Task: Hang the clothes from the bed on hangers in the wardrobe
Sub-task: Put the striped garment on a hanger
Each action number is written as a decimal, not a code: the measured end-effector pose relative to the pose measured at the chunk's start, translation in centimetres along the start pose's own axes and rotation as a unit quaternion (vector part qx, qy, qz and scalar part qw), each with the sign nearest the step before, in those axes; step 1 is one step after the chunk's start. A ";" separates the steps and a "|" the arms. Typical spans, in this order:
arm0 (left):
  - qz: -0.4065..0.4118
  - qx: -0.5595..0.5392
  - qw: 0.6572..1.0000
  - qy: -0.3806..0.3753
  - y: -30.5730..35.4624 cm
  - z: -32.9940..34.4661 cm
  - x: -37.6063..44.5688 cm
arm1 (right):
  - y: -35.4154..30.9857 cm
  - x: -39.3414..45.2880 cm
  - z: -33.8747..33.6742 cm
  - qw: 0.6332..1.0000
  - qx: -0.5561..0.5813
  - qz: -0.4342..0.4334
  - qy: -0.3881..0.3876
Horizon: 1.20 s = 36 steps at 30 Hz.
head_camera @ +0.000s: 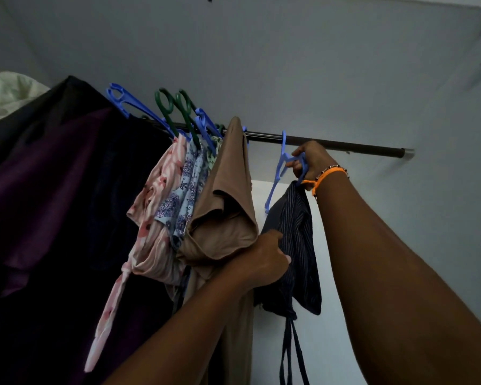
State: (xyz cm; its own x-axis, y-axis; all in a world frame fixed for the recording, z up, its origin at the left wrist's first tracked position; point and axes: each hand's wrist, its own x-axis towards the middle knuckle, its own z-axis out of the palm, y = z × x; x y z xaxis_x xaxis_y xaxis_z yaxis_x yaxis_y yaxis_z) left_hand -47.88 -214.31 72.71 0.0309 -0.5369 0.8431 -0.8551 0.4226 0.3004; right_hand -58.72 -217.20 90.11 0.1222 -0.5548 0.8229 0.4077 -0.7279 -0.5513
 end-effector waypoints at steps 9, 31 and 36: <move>-0.022 0.027 0.999 -0.001 -0.4 0.8 -1.6 | 2.3 -3.8 0.2 0.996 0.080 -0.018 -0.038; -0.153 -0.326 0.933 -0.004 3.3 -6.5 -26.5 | 5.2 -40.7 3.2 0.994 -0.057 0.096 -0.001; -0.212 -0.388 0.897 0.019 5.2 -11.8 -35.0 | 1.3 -49.1 6.7 0.988 -0.054 0.135 -0.046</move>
State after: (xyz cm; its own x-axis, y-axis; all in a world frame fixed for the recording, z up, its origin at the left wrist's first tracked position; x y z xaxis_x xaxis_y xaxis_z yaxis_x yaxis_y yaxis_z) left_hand -47.29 -184.76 50.01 0.2992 -0.7502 0.5897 -0.1448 0.5751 0.8052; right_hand -58.14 -188.17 49.90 0.2978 -0.6992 0.6500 0.2501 -0.6000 -0.7599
